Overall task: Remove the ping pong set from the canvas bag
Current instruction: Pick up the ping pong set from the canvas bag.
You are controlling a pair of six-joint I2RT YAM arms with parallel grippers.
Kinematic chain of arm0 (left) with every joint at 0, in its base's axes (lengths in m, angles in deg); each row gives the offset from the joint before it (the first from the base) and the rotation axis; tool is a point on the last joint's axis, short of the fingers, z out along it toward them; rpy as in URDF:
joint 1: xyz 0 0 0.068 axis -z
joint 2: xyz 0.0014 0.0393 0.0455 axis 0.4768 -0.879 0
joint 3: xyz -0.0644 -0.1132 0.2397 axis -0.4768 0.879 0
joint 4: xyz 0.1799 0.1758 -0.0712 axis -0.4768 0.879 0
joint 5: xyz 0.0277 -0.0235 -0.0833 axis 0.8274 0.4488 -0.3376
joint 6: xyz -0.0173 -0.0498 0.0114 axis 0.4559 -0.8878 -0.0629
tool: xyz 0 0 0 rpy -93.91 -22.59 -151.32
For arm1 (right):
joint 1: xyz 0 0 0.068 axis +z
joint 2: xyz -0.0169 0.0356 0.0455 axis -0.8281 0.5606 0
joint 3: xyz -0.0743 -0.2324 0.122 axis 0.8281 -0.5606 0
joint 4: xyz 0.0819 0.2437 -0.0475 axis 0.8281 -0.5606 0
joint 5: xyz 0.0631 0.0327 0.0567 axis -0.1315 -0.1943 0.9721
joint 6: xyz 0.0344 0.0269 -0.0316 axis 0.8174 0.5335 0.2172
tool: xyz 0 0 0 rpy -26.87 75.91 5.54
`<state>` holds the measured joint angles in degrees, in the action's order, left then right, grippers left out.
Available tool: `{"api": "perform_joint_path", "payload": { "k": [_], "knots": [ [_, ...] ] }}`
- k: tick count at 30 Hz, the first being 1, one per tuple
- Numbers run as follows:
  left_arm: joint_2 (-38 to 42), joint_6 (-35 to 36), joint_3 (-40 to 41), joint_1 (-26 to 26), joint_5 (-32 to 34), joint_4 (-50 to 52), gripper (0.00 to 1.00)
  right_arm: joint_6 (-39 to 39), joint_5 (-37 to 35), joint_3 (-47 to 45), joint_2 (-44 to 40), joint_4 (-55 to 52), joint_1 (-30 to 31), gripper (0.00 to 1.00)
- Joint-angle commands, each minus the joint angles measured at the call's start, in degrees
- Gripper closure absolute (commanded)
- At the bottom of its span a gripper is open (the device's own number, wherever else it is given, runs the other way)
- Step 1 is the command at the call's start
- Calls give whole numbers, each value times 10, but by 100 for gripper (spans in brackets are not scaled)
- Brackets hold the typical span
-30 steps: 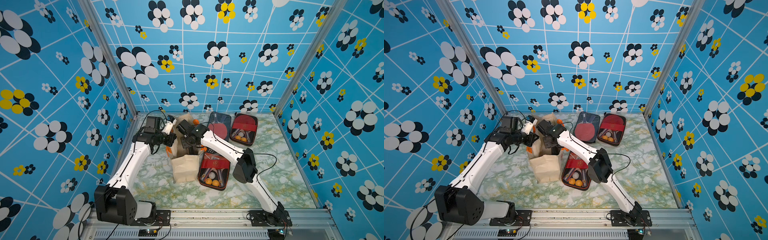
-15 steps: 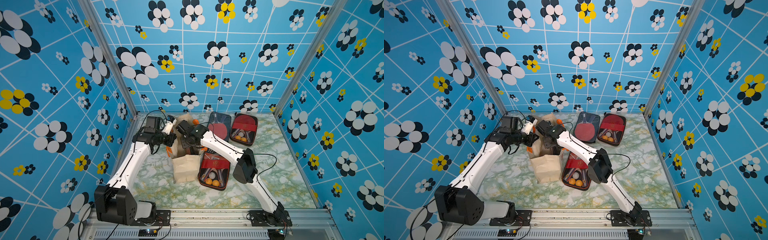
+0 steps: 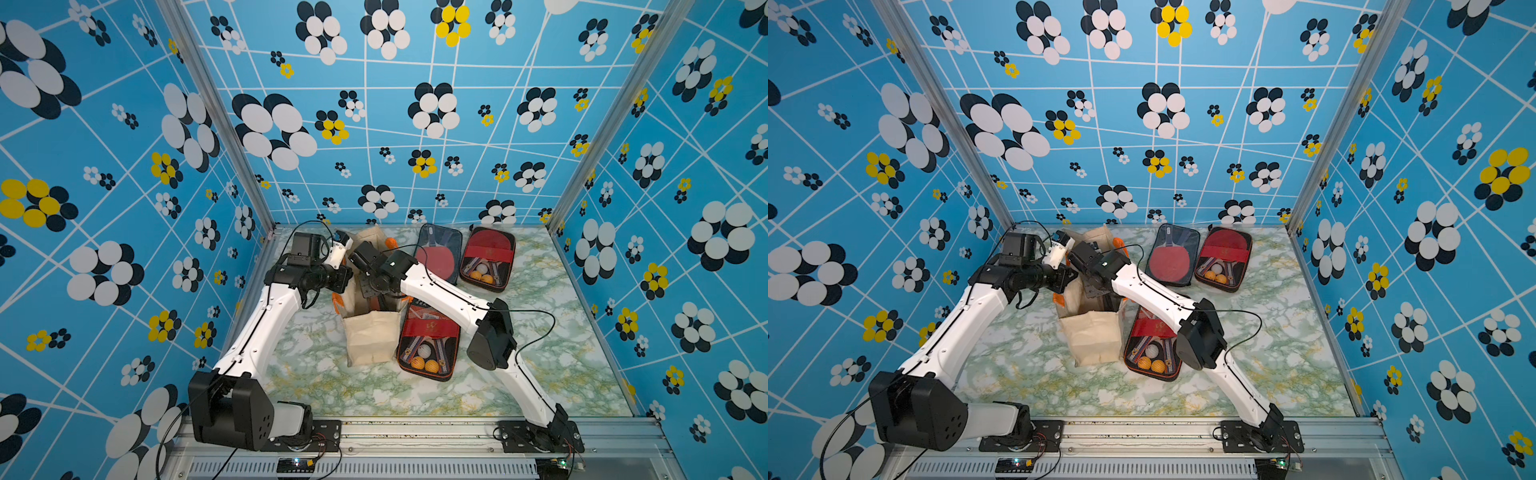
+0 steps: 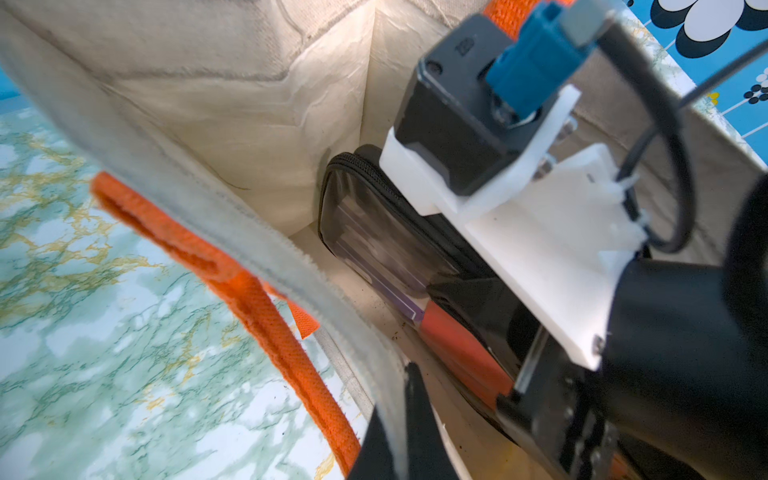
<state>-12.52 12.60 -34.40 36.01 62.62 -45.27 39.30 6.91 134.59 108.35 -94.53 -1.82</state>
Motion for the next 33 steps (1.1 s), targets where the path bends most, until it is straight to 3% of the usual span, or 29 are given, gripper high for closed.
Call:
{"api": "perform_joint_path", "payload": {
  "k": [1, 23, 33],
  "knots": [
    [17, 10, 2, 0, 2, 0, 100, -22, -27, 19, -46, -10, 5, 100],
    [21, 11, 5, -1, 3, 0, 100, -27, -43, 36, -108, 24, 11, 100],
    [23, 10, 7, -1, -1, -3, 100, -38, -55, 88, -127, 18, 12, 100]
  ]
}}
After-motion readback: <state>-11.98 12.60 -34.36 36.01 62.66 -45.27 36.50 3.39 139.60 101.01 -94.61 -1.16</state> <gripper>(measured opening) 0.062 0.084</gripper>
